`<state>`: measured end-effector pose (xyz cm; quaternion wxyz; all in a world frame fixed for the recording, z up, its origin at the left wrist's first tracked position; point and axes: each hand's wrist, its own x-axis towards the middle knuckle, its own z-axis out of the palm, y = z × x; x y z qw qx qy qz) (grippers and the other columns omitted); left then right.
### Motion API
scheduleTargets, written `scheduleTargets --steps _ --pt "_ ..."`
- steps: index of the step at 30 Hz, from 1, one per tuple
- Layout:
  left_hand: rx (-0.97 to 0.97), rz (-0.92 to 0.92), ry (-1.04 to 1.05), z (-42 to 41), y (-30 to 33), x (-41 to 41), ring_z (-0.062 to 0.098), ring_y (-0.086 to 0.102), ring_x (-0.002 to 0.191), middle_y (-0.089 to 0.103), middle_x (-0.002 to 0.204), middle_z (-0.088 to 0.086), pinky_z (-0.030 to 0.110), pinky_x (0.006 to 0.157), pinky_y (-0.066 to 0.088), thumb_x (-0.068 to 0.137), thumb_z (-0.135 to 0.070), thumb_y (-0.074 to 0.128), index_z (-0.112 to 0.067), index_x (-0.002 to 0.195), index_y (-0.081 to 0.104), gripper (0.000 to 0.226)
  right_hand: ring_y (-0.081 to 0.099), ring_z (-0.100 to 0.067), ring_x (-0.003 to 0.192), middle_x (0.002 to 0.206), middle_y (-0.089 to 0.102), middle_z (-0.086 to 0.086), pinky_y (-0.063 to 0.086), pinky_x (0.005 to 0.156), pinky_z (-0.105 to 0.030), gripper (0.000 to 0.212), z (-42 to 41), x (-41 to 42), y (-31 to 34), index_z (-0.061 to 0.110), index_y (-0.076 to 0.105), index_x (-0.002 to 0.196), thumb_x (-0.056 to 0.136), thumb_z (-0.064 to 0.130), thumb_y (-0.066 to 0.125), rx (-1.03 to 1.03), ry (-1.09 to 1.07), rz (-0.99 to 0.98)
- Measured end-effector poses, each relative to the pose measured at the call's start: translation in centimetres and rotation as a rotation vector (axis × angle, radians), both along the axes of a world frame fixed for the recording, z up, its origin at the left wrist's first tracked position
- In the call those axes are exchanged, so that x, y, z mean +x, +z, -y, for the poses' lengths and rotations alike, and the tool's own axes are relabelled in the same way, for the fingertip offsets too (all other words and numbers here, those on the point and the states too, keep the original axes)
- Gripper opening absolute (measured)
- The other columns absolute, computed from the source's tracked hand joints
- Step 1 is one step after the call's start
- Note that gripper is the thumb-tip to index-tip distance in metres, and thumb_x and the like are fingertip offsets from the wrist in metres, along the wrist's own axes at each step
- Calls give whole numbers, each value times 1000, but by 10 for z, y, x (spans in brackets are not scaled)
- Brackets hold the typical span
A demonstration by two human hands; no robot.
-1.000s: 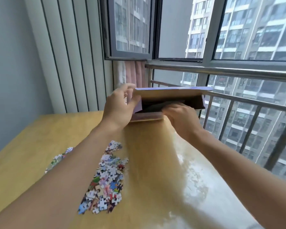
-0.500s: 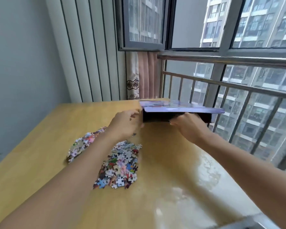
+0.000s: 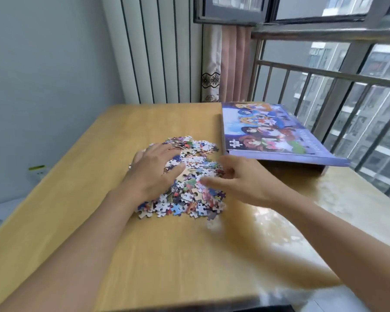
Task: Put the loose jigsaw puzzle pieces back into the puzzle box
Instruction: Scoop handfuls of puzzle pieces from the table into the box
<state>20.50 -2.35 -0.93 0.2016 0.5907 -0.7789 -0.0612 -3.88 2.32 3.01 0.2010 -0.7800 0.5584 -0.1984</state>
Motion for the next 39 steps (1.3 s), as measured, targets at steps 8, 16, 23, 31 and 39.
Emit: scheduleTargets --steps 8,16,23,31,39 --pt "71 13 130 2 -27 12 18 6 153 15 166 -9 51 123 9 102 -54 26 -40 155 24 55 60 -16 65 78 62 -9 46 53 -29 75 9 50 -10 17 47 60 55 88 69 271 -135 -124" --pt "-111 -192 172 8 -29 10 19 29 143 42 154 -3 39 118 25 102 -35 48 -26 143 53 43 62 -22 80 95 67 -19 52 70 -37 80 21 74 -11 -3 56 126 71 46 88 284 -266 383" --pt "-130 -217 201 7 -27 6 19 33 139 46 148 -2 37 113 30 102 -37 48 -24 141 54 42 60 -19 110 129 56 -2 55 85 -33 99 26 77 -9 23 50 140 55 33 100 370 -146 211" --pt "-166 -209 262 8 -28 -1 24 38 134 50 140 2 40 107 37 105 -39 38 -19 136 58 42 61 -18 79 94 63 -2 47 63 -30 65 37 70 -21 20 66 116 59 20 97 366 -204 445" --pt "-193 -637 342 14 -26 -15 26 46 129 51 137 5 40 110 37 104 -32 38 -19 129 63 38 58 -24 114 124 60 -7 51 99 -41 98 38 81 -24 14 53 136 52 34 100 402 -193 612"
